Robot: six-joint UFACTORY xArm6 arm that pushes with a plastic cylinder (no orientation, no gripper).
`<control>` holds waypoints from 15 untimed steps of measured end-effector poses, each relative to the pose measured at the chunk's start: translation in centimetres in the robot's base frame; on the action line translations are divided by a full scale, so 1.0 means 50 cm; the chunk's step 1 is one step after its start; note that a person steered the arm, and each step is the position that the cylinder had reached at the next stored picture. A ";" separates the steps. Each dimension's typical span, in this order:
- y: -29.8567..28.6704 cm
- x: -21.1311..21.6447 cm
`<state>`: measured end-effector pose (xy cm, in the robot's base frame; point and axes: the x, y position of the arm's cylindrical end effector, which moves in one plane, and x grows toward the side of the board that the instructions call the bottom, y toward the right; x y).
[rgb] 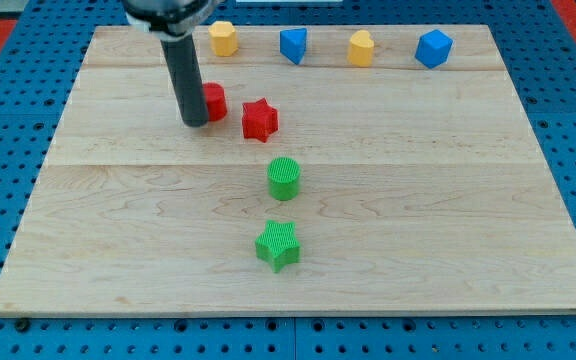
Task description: Adjust circles on either sides of the red star
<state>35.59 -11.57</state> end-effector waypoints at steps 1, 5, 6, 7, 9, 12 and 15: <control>-0.004 -0.024; 0.108 -0.047; 0.078 -0.044; 0.039 -0.086; 0.138 -0.068; 0.390 0.118; 0.286 0.225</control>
<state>46.83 2.76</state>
